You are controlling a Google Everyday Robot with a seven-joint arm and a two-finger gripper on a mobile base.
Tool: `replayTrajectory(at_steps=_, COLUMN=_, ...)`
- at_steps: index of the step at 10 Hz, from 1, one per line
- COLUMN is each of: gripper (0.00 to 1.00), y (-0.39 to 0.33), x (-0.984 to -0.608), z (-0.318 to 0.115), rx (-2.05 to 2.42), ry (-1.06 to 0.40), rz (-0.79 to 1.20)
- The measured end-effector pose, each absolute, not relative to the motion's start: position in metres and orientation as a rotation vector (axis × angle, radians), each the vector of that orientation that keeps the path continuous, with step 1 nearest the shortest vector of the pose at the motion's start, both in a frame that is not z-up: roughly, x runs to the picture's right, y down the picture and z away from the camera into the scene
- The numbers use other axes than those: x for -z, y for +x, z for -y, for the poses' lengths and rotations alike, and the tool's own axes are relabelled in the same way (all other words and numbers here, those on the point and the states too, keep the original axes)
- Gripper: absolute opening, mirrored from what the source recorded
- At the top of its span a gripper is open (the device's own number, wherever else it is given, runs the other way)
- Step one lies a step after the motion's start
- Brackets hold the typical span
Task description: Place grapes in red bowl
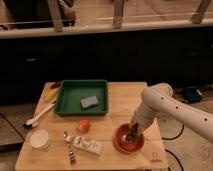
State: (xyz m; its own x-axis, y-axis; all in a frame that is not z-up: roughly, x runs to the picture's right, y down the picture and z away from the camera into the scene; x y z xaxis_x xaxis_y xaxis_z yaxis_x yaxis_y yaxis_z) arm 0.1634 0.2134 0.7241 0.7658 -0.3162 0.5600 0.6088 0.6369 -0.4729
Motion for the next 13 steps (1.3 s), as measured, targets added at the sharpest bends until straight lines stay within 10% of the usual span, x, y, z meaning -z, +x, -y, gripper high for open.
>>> replayTrajectory(at_steps=5, gripper=0.75, y=0.1654, x=-0.7239, z=-0.2146, rx=0.559, ry=-0.695, rz=0.474)
replayTrajectory(at_steps=13, gripper=0.76, y=0.1667, x=-0.7238, z=-0.2153, rx=0.561, ry=-0.692, rz=0.482)
